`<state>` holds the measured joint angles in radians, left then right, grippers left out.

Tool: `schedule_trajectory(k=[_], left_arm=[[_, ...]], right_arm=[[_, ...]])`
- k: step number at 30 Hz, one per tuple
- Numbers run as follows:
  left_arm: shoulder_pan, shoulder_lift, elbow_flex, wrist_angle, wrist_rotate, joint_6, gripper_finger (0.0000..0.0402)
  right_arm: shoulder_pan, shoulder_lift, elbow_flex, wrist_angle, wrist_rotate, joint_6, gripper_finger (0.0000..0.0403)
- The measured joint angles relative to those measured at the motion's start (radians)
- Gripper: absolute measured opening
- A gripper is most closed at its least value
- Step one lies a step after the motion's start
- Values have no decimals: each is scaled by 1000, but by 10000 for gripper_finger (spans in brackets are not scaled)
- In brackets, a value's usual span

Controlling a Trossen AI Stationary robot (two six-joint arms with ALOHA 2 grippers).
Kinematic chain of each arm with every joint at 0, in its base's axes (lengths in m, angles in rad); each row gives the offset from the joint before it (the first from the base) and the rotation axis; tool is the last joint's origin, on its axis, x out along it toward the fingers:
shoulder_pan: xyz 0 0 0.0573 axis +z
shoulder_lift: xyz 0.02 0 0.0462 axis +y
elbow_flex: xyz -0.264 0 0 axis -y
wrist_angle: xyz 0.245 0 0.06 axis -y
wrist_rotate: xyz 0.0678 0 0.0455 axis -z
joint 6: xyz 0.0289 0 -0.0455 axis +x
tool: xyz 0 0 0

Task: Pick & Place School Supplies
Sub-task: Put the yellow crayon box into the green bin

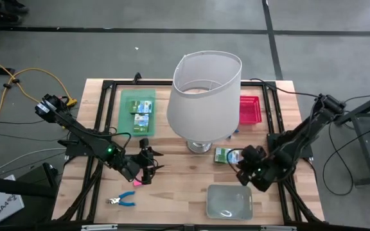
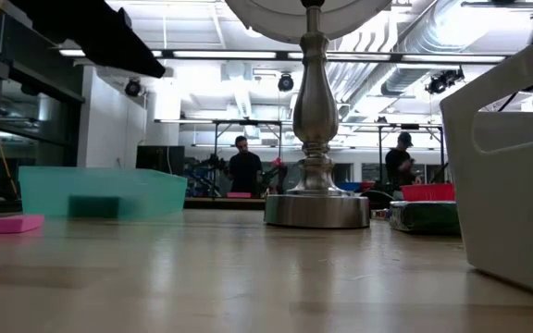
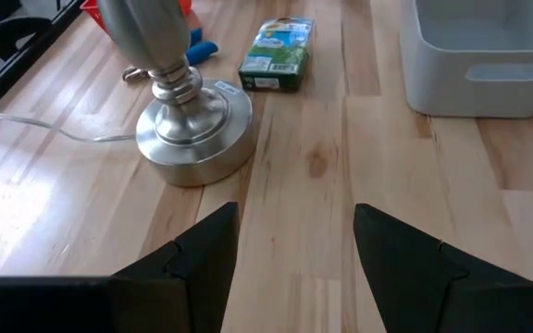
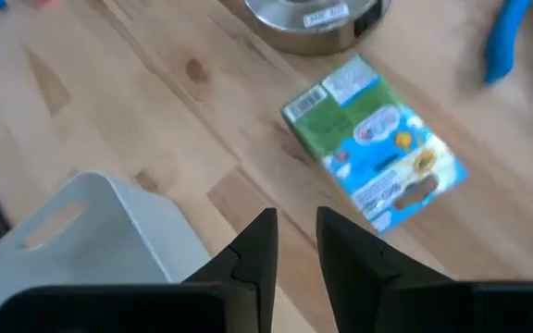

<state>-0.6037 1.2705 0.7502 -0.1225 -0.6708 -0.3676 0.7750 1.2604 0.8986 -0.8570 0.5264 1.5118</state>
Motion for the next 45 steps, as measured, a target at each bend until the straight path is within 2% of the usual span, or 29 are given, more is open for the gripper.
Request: schedule_trajectory(k=[11,18,29,45], left_arm=[[2,0,0,15,-1,0,206],[2,0,0,28,-2,0,206],[2,0,0,79,-5,0,206],[2,0,0,79,-4,0,206]], right_arm=[[95,-244,-364,362,83,129,70],[171,-307,-554,594,161,188,70],[252,-312,-689,636,210,410,70],[265,-311,-727,629,254,523,70]])
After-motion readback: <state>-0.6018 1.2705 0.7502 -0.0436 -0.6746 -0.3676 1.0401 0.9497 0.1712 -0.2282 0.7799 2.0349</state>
